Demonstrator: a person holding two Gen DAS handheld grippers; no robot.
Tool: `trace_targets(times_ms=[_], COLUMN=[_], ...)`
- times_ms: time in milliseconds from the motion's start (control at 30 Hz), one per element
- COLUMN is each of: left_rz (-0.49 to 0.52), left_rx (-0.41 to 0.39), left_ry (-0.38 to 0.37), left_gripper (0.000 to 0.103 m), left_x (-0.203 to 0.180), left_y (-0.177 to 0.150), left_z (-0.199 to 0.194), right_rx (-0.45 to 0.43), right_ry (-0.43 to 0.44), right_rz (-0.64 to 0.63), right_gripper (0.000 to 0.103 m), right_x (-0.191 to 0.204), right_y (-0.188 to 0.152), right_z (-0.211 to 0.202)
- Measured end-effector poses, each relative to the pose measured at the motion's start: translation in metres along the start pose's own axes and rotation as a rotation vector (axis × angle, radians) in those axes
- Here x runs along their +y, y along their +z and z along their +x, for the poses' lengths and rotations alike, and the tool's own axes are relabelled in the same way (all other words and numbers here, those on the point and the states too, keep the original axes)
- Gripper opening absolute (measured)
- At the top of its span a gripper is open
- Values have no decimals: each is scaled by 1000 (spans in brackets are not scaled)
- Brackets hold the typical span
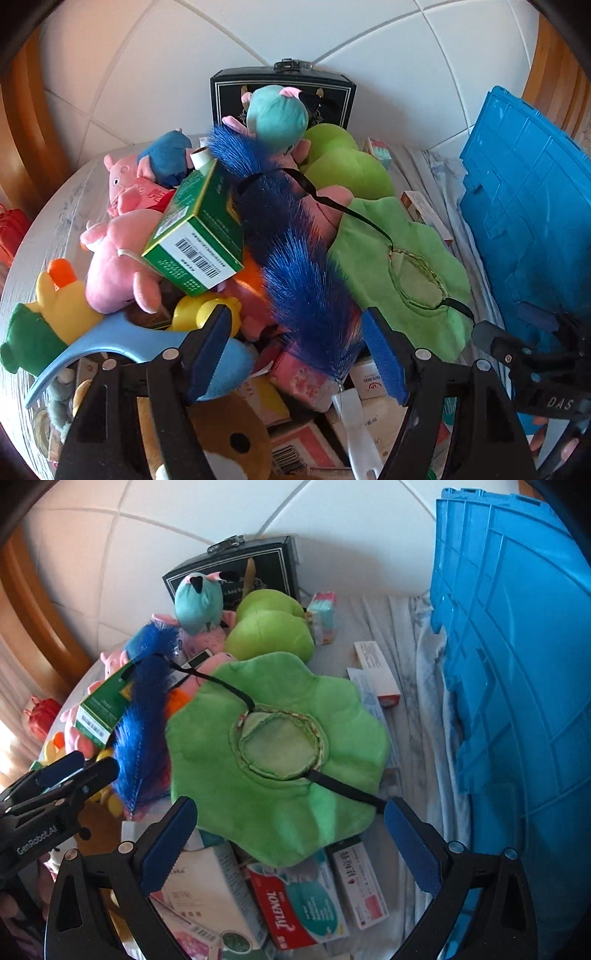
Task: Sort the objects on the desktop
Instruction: 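Grasp the blue bristle brush with the left tool while the right tool grasps the green plush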
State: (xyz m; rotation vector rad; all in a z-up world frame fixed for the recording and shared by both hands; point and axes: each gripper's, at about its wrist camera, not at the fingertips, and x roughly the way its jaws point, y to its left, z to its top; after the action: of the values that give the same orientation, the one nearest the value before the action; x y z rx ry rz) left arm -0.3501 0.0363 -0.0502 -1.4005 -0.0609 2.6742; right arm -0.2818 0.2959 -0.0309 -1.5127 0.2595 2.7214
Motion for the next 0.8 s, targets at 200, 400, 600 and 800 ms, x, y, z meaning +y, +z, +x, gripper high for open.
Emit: trace_targets(times_ms=[200, 400, 600, 800], left_rz=[13, -3, -7, -18], left_rx=[60, 89, 97, 100], left_ry=[43, 3, 0, 17], left_gripper=[51, 31, 32, 32], left_x=[-1, 15, 18, 19], left_y=[7, -4, -1, 2], left_z=[41, 45, 51, 56], right_rx=[33, 84, 106, 71], right_ry=[-1, 78, 89, 54], right_rz=[-20, -51, -89, -105], right_gripper=[103, 103, 103, 103], right_x=[-5, 8, 26, 30], right_y=[4, 2, 10, 23], right_z=[25, 50, 76, 94])
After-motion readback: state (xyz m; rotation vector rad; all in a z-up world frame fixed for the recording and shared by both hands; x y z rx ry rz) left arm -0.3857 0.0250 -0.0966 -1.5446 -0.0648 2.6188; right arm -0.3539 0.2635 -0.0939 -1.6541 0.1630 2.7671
